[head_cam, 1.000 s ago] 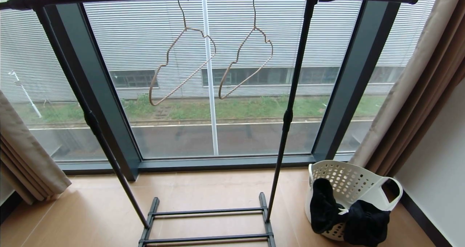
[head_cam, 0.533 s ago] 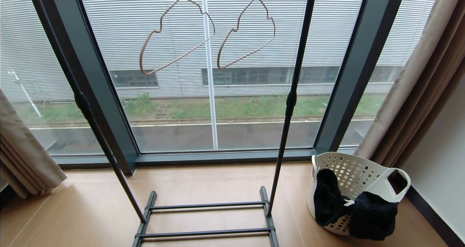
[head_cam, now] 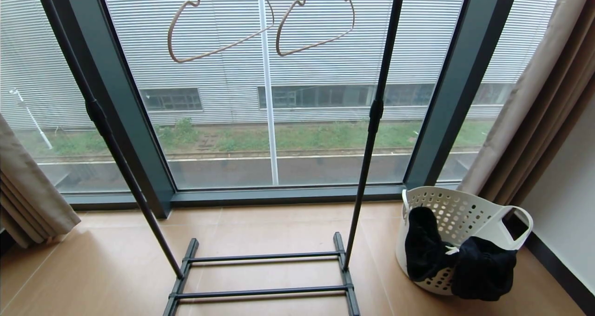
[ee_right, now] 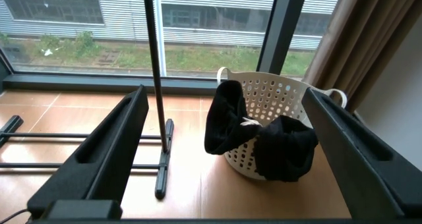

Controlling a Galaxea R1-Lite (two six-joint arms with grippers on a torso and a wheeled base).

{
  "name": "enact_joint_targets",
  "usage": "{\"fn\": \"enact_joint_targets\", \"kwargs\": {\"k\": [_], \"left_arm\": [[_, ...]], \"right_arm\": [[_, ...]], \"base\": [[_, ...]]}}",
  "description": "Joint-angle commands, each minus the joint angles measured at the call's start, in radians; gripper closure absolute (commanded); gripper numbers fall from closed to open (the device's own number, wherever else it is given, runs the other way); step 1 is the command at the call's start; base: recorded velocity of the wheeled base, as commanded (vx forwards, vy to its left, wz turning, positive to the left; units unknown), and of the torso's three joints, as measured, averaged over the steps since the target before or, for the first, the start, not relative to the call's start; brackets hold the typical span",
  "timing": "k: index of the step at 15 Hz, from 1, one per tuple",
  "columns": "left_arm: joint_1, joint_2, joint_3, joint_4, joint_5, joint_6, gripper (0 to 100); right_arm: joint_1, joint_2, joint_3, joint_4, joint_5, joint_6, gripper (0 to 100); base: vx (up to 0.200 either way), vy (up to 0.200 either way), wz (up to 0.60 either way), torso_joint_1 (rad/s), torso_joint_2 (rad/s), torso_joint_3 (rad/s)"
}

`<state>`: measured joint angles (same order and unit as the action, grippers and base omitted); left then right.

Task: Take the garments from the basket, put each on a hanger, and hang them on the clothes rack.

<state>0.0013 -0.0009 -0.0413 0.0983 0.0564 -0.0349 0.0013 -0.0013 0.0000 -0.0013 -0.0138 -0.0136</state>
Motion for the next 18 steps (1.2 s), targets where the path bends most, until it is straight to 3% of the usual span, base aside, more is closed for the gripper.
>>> {"fn": "enact_joint_targets", "kwargs": {"k": [1,6,8,15,18], "left_arm": [[0.0,0.001,0.0,0.0,0.0,0.0,0],[0.002,0.001,0.0,0.001,0.0,0.0,0],[0.002,0.001,0.0,0.0,0.0,0.0,0],[0.002,0.001,0.0,0.001,0.0,0.0,0],[0.002,0.001,0.0,0.001,0.0,0.0,0]], "right_arm": [[0.0,0.001,0.0,0.0,0.0,0.0,0],[0.0,0.001,0.0,0.0,0.0,0.0,0],[0.0,0.001,0.0,0.0,0.0,0.0,0],[0.0,0.001,0.0,0.0,0.0,0.0,0],[0.0,0.001,0.0,0.0,0.0,0.001,0]], "base": [[0.0,0.0,-0.6,-0.002,0.03,0.022],[0.0,0.0,-0.6,0.001,0.01,0.005],[0.0,0.0,0.0,0.0,0.0,0.0],[0.0,-0.2,0.0,0.0,0.0,0.001],[0.2,0.0,0.0,0.001,0.0,0.001]]}}
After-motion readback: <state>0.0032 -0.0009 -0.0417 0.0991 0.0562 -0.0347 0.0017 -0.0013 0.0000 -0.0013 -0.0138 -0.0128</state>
